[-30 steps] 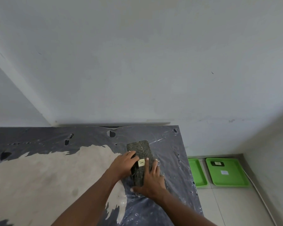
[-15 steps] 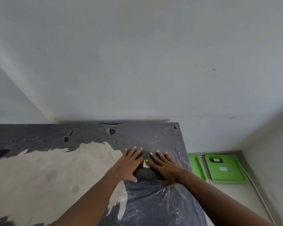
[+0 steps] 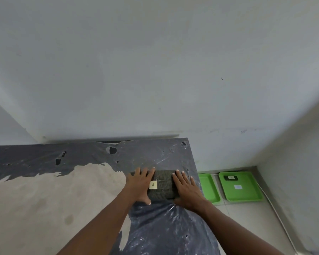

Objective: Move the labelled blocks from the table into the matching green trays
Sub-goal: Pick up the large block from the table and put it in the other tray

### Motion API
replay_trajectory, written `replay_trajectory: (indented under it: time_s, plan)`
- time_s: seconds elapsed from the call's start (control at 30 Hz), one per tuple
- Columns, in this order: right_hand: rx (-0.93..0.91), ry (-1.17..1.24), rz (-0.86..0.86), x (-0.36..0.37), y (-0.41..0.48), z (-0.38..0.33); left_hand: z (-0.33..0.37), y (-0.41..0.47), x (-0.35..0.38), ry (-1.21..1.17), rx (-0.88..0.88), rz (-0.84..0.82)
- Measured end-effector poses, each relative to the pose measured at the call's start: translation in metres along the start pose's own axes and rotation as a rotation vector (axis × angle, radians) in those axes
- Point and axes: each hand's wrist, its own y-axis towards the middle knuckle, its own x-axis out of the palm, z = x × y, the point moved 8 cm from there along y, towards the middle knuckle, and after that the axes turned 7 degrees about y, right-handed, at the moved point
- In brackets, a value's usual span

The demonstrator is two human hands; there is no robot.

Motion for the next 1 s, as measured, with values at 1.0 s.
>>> replay_trajectory:
  time_s: [1.0]
  plan:
    - [-0.193,0.038,0.107,-0.067,-0.16,0.206,0.256,0.002,-0.077,0.022,-0.052,0.21]
